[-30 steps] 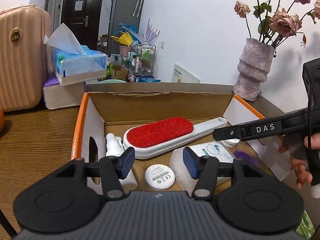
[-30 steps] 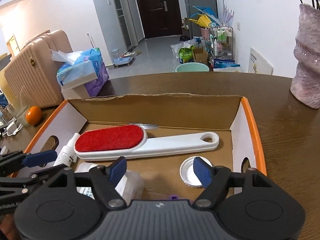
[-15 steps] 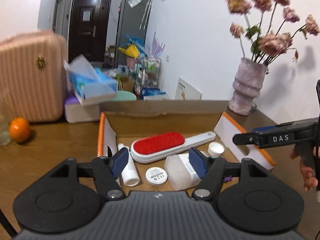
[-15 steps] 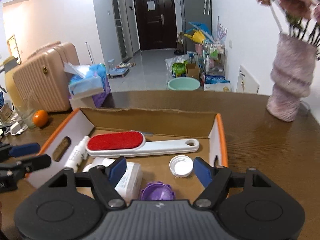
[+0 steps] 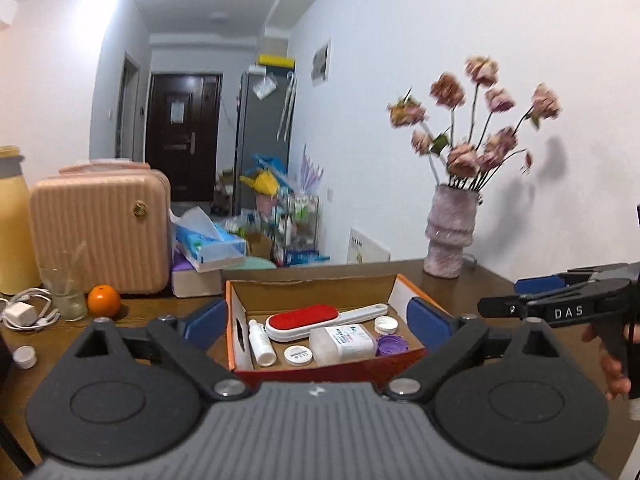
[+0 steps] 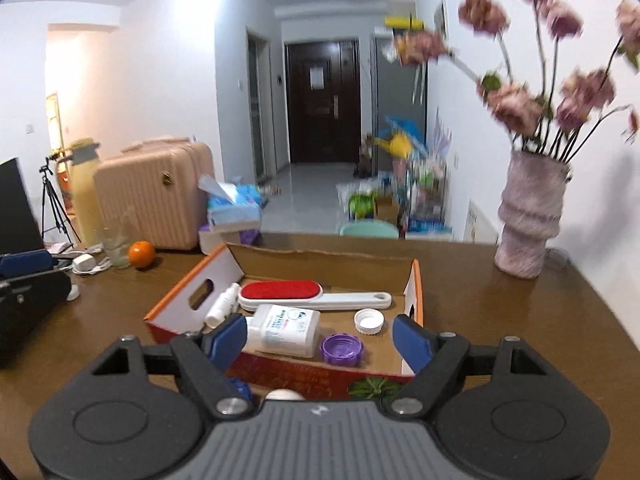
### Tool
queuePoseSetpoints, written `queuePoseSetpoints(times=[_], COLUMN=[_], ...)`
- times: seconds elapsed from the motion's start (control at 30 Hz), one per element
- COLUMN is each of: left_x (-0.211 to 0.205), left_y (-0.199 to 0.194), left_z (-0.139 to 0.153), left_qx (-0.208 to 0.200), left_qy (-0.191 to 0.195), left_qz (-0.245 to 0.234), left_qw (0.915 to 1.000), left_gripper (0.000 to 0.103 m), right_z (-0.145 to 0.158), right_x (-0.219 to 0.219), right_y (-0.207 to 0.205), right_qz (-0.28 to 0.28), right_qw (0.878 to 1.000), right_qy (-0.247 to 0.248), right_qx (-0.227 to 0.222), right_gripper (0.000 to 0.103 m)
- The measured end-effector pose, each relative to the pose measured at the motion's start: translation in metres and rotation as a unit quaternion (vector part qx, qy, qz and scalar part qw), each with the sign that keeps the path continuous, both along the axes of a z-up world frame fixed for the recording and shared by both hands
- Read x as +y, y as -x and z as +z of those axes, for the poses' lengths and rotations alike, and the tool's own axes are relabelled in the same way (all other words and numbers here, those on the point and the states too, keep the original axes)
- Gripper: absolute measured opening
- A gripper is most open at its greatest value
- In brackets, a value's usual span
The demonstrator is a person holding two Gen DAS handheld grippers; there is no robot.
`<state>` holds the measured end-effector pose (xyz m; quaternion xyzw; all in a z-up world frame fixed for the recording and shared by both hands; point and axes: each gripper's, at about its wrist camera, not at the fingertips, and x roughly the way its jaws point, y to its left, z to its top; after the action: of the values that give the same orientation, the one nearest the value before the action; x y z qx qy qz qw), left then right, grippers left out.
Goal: Organize rigid objects
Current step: 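Withdraw both grippers from the box toward the remaining items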
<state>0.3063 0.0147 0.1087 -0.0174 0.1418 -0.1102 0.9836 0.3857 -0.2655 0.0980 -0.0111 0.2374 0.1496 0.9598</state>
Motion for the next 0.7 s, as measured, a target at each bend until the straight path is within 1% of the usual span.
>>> queuePoseSetpoints(times=[0.07,0.13,0.2,0.27,0.4,0.53,0.63,0.7], left_x=[0.001,0.002,0.003,0.001,0.002,0.007,0.010,0.012], left_y=[0.028,0.053,0.078,0.100,0.133,0.150,0.159,0.162], left_z=[-0.003,-0.009,-0.019,-0.030,-0.057,-0.079,-0.090,-0.094], left_qx=[-0.019,-0.029,-0.031,-0.032,-0.008,0.033,0.048,0.050], left_qy=[0.003,0.011,0.017,0.015,0.023,0.022,0.008,0.007], left_qz=[0.006,0.002,-0.002,0.005,0.030,0.047,0.054,0.056], left_qw=[0.9998,0.9995,0.9994,0.9994,0.9993,0.9981,0.9974,0.9971], left_gripper=[0.103,0.103,0.103,0.103,0.103,0.103,0.103,0.103], right_z=[-0.004,-0.011,-0.021,-0.034,-0.063,-0.089,-0.100,-0.102], right_x=[0.000,0.001,0.000,-0.002,-0.004,0.000,-0.001,-0.002], right_y=[0.027,0.049,0.069,0.090,0.132,0.175,0.197,0.204], right_qz=[-0.005,-0.011,-0.008,-0.005,-0.012,-0.020,-0.023,-0.023], right_qw=[1.000,0.999,1.000,1.000,0.999,0.999,0.999,0.999], right_qy=[0.001,0.000,-0.006,-0.016,-0.040,-0.034,-0.044,-0.042], right_qx=[-0.021,-0.032,-0.028,-0.022,-0.009,-0.006,0.002,0.004], right_gripper=[0.082,0.083,0.083,0.083,0.083,0.084,0.084,0.084])
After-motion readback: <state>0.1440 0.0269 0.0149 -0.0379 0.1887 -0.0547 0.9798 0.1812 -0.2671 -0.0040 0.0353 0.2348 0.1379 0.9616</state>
